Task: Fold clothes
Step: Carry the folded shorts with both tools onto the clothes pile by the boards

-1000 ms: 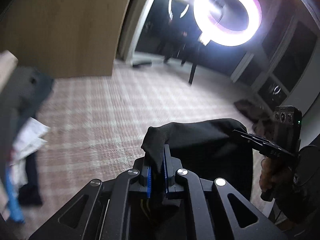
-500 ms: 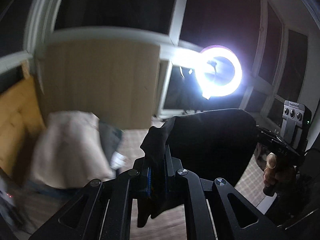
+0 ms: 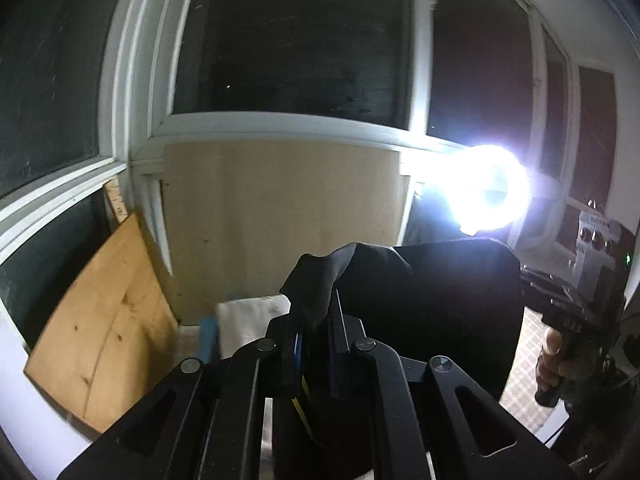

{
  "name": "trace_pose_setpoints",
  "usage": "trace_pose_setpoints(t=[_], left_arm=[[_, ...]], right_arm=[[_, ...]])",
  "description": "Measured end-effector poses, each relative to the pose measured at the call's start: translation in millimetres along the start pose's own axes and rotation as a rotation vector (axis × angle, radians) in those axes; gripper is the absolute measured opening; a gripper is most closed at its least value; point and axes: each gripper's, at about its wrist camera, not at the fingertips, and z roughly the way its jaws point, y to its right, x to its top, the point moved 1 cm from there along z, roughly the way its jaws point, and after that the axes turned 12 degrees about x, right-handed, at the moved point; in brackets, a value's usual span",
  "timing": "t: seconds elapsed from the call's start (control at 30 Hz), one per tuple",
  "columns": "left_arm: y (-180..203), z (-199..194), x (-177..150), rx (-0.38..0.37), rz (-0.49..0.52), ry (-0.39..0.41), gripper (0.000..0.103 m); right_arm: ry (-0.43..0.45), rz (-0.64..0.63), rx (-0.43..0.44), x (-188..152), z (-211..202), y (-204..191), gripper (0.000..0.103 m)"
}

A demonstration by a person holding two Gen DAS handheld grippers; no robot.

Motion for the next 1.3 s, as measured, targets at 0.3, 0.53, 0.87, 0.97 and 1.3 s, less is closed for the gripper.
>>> trace_pose_setpoints(t=[0.3, 0.53, 0.87, 0.97, 1.3], left_arm=[[-48.7, 126.0, -7.1, -0.044, -0.03, -0.117, 0.008], [-91.3, 258.2, -28.0, 0.101, -0.098, -0.318, 0.016], [-74.3, 238.2, -21.2, 0.055, -0.072, -0.266, 0.021], [-46.9, 246.0, -27.6, -0.005, -0.015, -0.288, 0.025], [-91.8, 248.4, -78.6, 0.184, -0.115, -0.403, 0.021]], right_arm=[[-0.093, 0.102, -0.067, -15.1, 99.2, 75.3, 0.012], [-0.475, 0.305, -0.155, -73.0, 206.4, 181.0, 0.027], [-0.245, 0.289, -0.135, -31.8, 155.3, 176.5, 0.061], [-0.28, 0.289, -0.085, -35.2, 179.9, 174.5, 0.061], [-0.443, 0.194, -0.078, -75.4, 211.5, 155.2, 0.06]])
